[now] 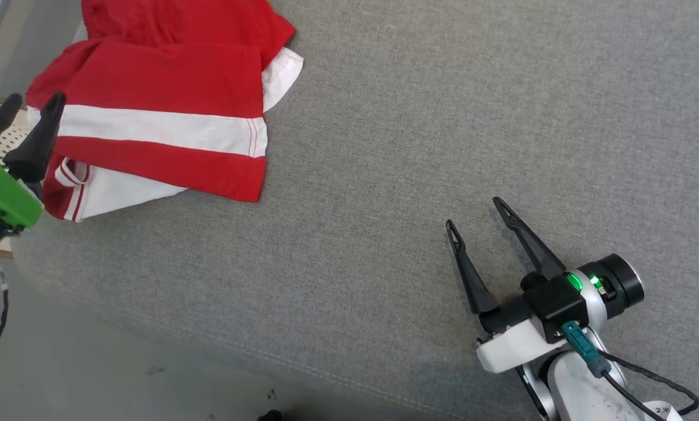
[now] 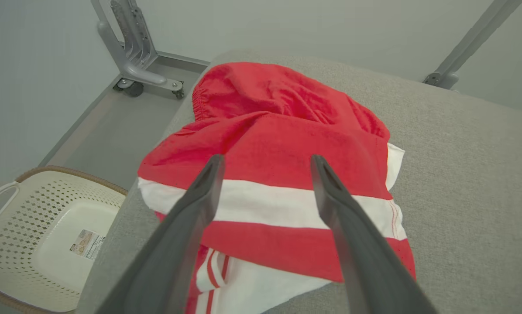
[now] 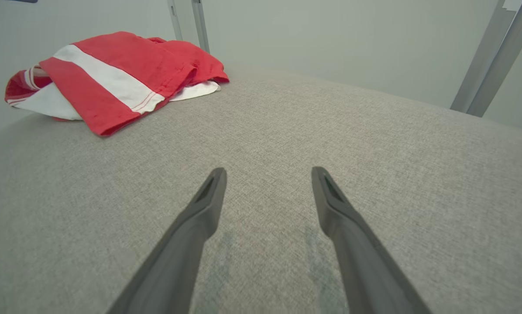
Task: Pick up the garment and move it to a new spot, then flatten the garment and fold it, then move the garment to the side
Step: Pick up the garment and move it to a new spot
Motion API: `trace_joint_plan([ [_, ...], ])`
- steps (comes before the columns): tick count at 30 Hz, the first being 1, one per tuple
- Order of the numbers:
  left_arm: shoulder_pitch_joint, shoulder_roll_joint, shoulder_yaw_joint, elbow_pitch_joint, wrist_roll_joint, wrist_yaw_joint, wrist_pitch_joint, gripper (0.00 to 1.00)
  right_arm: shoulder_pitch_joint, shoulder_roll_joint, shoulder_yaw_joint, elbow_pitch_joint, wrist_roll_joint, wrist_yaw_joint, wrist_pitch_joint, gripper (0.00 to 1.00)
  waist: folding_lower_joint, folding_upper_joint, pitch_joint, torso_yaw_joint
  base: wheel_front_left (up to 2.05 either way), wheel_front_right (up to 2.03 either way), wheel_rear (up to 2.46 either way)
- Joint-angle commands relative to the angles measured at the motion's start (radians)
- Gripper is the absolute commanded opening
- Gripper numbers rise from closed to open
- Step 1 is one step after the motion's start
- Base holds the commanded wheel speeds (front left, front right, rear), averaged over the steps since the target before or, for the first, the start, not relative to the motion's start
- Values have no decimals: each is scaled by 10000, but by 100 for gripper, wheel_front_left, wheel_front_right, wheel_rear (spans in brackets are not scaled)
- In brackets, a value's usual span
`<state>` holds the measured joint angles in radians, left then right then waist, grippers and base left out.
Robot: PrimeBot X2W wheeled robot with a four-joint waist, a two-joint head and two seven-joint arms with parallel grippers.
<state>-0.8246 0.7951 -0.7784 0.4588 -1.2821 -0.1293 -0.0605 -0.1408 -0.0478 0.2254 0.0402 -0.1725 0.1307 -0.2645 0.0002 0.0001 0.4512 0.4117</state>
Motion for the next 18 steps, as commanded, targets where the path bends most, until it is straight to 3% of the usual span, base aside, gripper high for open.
trace_joint_plan([
  [1,-295,40,-72,26,-294,-26,189,100,-173,-46,-24,0,-75,1,-20,100,-2,-1,495,-41,0,0,0],
  [6,-1359,-3,-556,482,-1676,-26,1441,100,-517,-47,103,107,-262,1,-20,100,-2,-1,902,-45,0,0,0],
  [18,-2852,14,-1363,2307,-2146,-26,2554,100,-858,-97,191,96,-480,-4,-4,100,-2,-1,1632,-463,0,0,0],
])
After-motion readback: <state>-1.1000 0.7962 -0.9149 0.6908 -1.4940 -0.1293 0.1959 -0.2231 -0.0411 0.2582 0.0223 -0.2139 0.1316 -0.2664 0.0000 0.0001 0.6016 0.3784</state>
